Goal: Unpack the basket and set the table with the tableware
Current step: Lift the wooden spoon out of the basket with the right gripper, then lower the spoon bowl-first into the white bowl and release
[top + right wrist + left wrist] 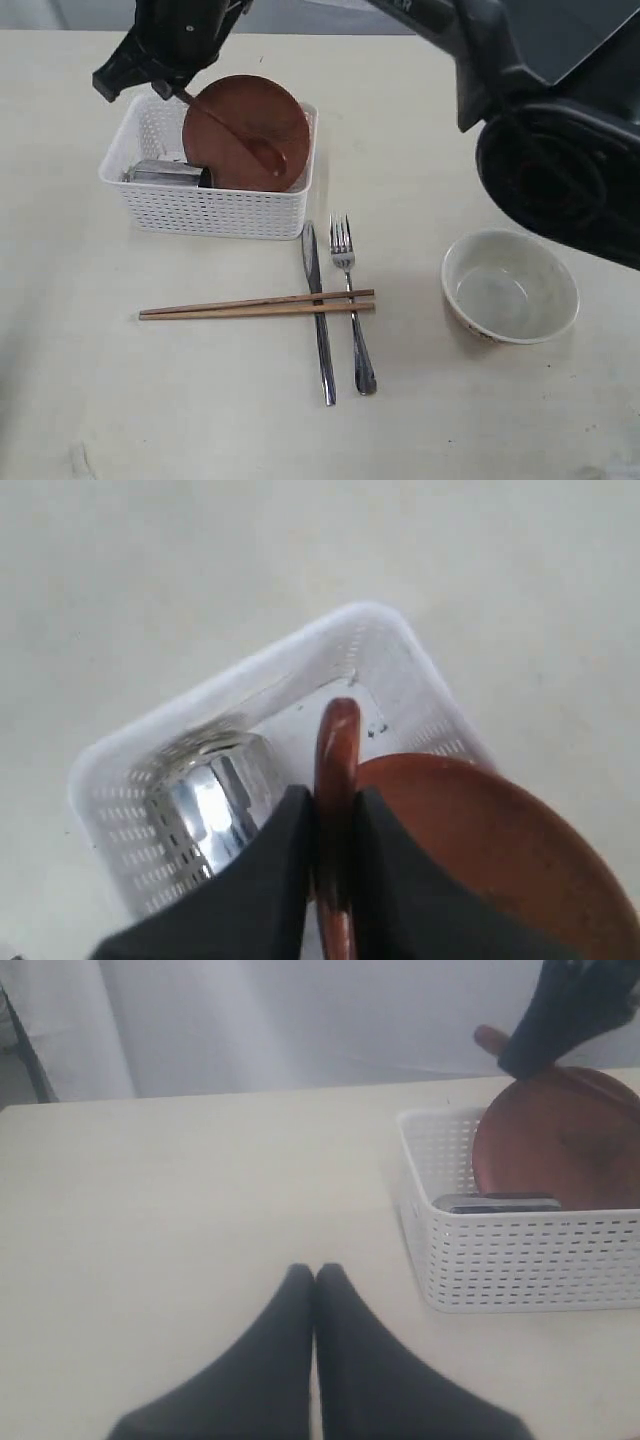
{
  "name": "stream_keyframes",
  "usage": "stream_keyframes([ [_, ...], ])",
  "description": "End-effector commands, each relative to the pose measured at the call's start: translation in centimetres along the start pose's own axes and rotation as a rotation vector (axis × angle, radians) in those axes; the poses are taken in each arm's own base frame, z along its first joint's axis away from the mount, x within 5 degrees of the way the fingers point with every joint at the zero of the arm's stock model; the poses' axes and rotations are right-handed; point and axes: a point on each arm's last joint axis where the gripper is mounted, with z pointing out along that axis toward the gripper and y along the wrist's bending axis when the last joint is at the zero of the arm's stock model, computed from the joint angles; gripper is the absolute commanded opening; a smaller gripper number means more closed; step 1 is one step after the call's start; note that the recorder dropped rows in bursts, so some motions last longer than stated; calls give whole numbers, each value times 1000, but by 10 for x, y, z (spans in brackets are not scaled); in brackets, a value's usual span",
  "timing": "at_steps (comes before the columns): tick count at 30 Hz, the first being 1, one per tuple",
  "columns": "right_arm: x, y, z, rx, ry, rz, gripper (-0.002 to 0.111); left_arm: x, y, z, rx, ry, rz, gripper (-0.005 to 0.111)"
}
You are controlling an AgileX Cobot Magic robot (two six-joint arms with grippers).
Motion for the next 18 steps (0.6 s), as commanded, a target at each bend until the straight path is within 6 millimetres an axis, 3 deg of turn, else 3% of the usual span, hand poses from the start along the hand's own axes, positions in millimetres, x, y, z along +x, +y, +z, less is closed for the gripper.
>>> stream_keyframes([
  [1, -9, 0, -43, 11, -57, -15, -1, 0, 0, 0, 8, -12, 1, 0],
  [5, -10, -9, -74, 26, -85, -2, -1, 0, 0, 0, 8, -12, 1, 0],
  [10, 2, -32, -107, 23, -58, 63, -1, 0, 0, 0, 8, -12, 1, 0],
  [14, 18, -45, -131, 32, -74, 107, -1, 0, 0, 0, 8, -12, 1, 0],
  [18, 47, -60, -159, 71, -110, 165, -1, 0, 0, 0, 8, -12, 1, 0],
])
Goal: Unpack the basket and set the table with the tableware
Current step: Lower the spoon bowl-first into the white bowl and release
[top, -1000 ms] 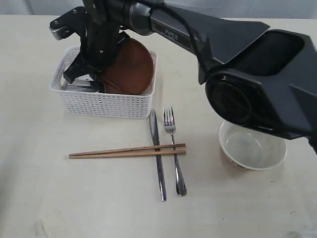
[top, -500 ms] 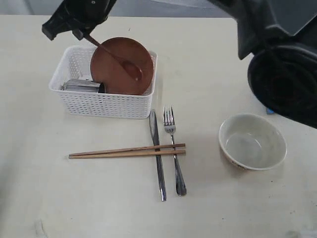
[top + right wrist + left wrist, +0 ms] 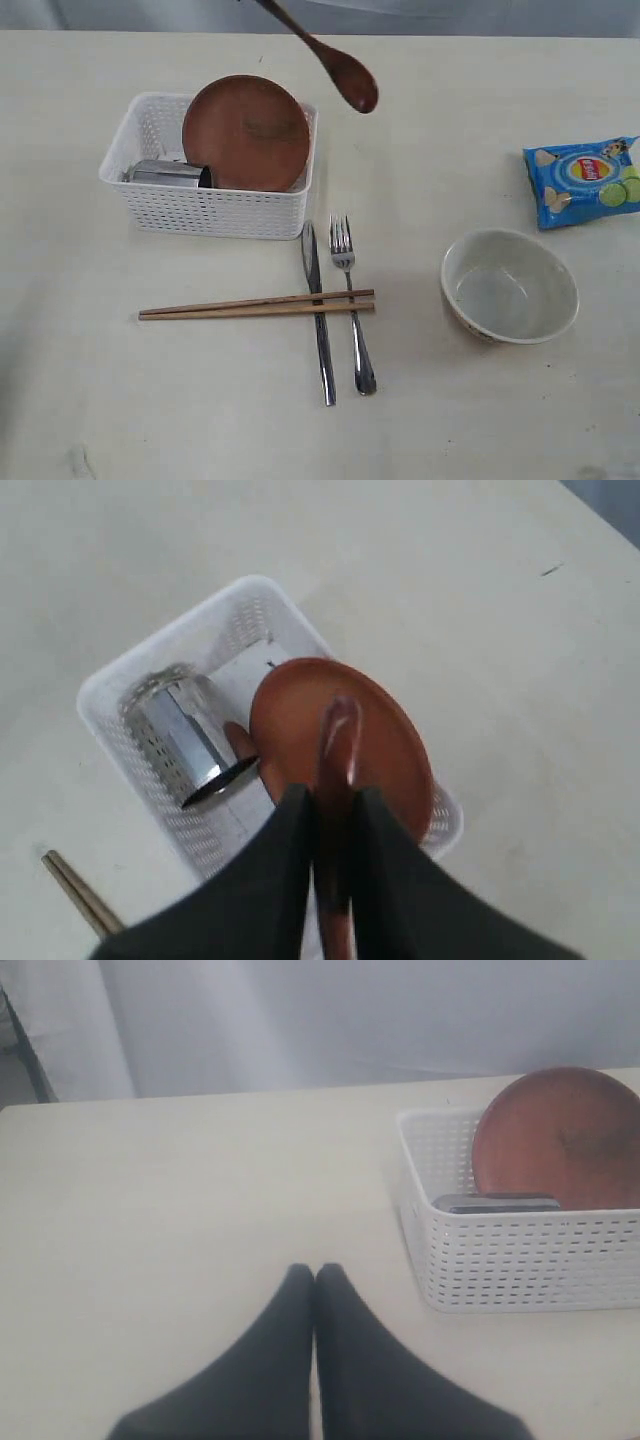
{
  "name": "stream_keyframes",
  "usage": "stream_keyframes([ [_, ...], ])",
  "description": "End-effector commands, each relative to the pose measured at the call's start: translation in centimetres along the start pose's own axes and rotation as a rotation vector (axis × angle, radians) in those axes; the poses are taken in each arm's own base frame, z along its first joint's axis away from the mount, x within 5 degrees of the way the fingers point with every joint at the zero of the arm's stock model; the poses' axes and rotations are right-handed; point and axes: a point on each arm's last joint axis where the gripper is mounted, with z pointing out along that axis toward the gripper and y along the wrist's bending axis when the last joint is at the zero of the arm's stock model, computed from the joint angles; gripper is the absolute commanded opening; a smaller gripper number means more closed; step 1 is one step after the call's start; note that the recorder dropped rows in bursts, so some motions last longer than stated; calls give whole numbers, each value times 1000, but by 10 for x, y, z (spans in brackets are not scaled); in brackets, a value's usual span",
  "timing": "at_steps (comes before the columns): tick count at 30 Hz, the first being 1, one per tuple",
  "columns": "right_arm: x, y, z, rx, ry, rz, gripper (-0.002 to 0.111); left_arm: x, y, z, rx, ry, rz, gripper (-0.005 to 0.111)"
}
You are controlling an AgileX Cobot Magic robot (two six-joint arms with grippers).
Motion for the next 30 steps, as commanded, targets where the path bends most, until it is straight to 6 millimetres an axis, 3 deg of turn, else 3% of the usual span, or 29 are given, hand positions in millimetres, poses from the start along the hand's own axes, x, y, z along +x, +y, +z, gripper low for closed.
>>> stream_keyframes([
  [1, 26, -18, -42, 37, -85, 59, -1, 0, 0, 0, 8, -12, 1, 0],
  [5, 70, -38, -74, 107, -223, 200, -1, 0, 0, 0, 8, -12, 1, 0],
  [11, 165, -51, -109, 260, -538, 482, -1, 0, 0, 0, 8, -12, 1, 0],
  [15, 225, -49, -102, 305, -653, 676, -1, 0, 0, 0, 8, -12, 1, 0],
  [21, 297, -39, -70, 320, -766, 901, -1, 0, 0, 0, 8, -12, 1, 0],
  [25, 323, -36, -54, 330, -784, 979, -1, 0, 0, 0, 8, -12, 1, 0],
  [30, 333, -36, -43, 365, -759, 942, -1, 0, 0, 0, 8, -12, 1, 0],
])
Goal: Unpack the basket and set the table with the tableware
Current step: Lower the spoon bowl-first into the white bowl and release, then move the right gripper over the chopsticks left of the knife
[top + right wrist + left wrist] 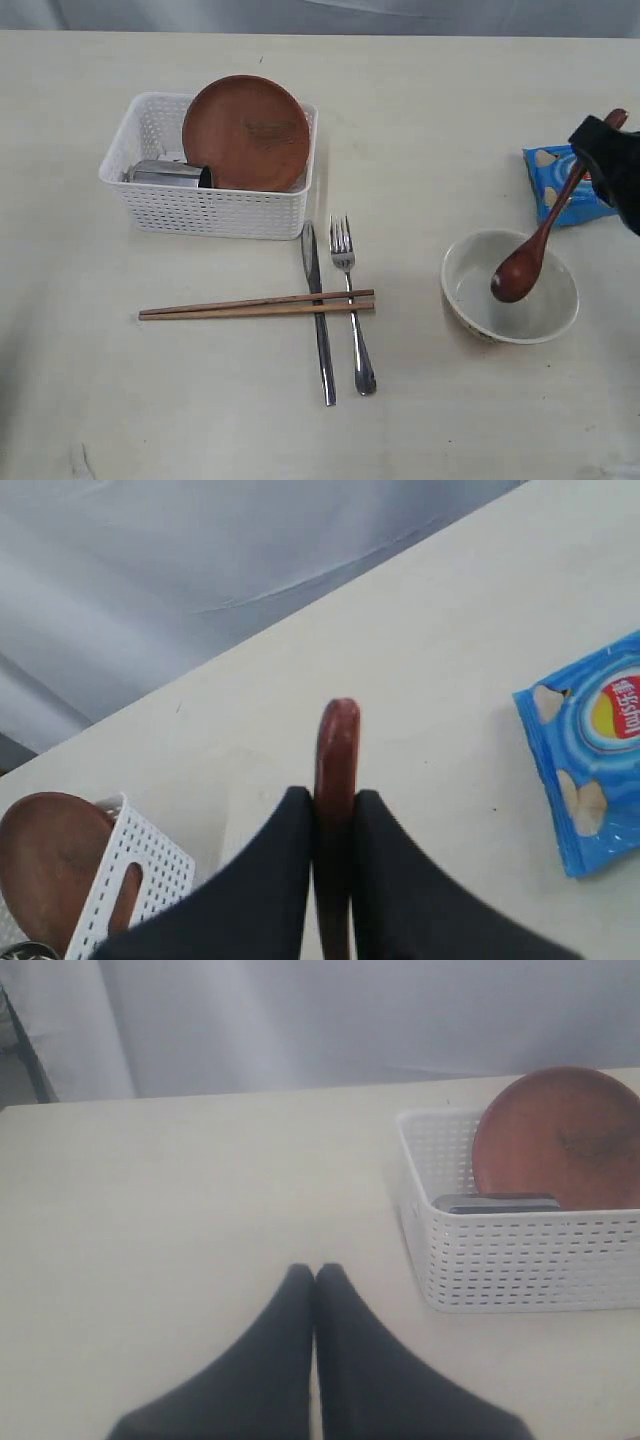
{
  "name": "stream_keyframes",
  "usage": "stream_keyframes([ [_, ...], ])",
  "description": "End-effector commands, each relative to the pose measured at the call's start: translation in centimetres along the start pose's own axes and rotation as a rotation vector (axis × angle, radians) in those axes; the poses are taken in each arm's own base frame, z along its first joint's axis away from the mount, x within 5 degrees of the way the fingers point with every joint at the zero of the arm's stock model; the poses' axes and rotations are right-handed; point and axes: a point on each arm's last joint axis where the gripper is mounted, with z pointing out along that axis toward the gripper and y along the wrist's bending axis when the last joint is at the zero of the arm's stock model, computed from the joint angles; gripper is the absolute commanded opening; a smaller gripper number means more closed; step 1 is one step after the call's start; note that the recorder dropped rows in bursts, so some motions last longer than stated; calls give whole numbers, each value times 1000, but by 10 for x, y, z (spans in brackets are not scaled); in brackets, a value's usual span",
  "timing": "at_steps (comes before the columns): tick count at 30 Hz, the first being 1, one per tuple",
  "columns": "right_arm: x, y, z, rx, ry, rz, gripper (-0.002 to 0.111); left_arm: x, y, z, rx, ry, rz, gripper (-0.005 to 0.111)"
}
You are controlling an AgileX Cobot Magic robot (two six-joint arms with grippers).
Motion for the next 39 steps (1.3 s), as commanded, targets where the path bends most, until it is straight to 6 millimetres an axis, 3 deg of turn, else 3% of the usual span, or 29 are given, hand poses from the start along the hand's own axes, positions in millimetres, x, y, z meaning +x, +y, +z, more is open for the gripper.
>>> stream_keyframes([
  [1, 3, -5, 4, 11, -28, -44, -1, 0, 0, 0, 8, -12, 1, 0],
  [14, 22, -17, 35, 73, 60, -134, 2, 0, 0, 0, 8, -12, 1, 0],
  [20, 24, -15, 36, 46, 81, -193, 38, 0, 0, 0, 8, -12, 1, 0],
  [23, 23, -15, 36, 43, 75, -193, 50, 0, 0, 0, 8, -12, 1, 0],
  [32, 2, 3, 34, -16, 22, -216, 51, 0, 0, 0, 8, -12, 1, 0],
  [39, -25, 30, 26, 11, 183, -341, 51, 0, 0, 0, 8, -12, 1, 0],
])
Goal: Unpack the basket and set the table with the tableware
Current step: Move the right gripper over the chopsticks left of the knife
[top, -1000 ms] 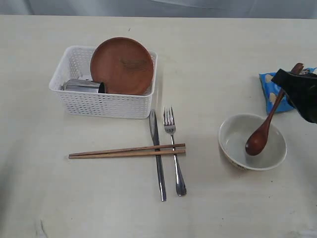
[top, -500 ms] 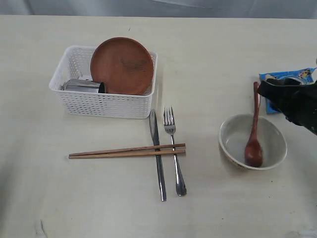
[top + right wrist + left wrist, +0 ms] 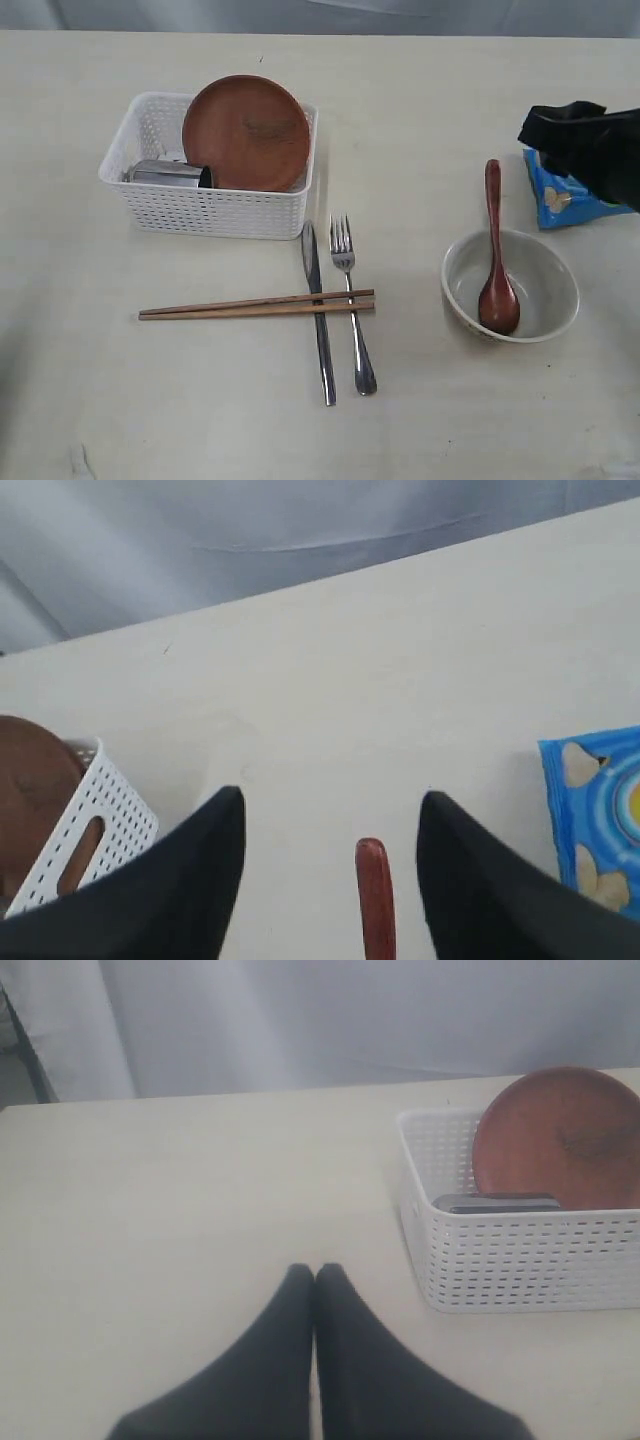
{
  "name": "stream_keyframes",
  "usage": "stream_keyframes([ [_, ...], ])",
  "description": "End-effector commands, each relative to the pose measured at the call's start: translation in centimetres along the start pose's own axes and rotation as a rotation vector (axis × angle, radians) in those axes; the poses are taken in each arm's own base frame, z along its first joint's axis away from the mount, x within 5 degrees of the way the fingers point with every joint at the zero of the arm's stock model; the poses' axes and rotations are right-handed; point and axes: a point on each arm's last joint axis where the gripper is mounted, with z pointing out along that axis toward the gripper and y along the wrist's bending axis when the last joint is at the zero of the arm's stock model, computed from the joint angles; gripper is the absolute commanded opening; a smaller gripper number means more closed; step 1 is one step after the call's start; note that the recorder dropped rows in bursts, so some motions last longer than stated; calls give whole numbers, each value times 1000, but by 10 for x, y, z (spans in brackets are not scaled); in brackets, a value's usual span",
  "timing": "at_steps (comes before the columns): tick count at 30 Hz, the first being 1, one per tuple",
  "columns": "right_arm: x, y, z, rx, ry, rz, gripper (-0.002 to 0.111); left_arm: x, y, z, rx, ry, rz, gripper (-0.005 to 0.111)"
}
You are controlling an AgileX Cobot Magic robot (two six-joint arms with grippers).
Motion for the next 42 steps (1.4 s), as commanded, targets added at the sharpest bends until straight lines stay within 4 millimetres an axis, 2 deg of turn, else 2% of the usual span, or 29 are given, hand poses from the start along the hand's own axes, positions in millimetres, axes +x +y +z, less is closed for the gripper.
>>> stream_keyframes([
  [1, -22, 15, -7, 20, 146, -100, 51, 0, 0, 0, 8, -12, 1, 0],
  [6, -44, 40, -9, 50, 409, -192, 51, 0, 0, 0, 8, -12, 1, 0],
  [9, -51, 45, -2, 98, 579, -242, 51, 0, 0, 0, 8, -12, 1, 0],
  [12, -50, 47, 8, 125, 738, -270, 51, 0, 0, 0, 8, -12, 1, 0],
  [14, -44, 52, 17, 71, 816, -293, 51, 0, 0, 0, 8, -12, 1, 0],
  [17, -33, 62, 26, -31, 868, -335, 51, 0, 0, 0, 8, -12, 1, 0],
  [22, -31, 56, 46, 85, 790, -282, 51, 0, 0, 0, 8, -12, 1, 0],
  [24, -29, 58, 48, 60, 795, -311, 51, 0, 0, 0, 8, -12, 1, 0],
  [25, -26, 65, 47, -4, 808, -353, 50, 0, 0, 0, 8, -12, 1, 0],
  [28, -11, 98, 35, -312, 852, -621, 50, 0, 0, 0, 8, -12, 1, 0],
  [29, -2, 116, 27, -437, 854, -731, 50, 0, 0, 0, 8, -12, 1, 0],
  [32, 19, 137, 24, -514, 890, -825, 50, 0, 0, 0, 8, -12, 1, 0],
  [35, 39, 145, 40, -496, 930, -939, 50, 0, 0, 0, 8, -12, 1, 0],
  [38, 42, 156, 62, -480, 1007, -930, 50, 0, 0, 0, 8, -12, 1, 0],
  [42, 56, 194, 73, -592, 1000, -1072, 50, 0, 0, 0, 8, -12, 1, 0],
])
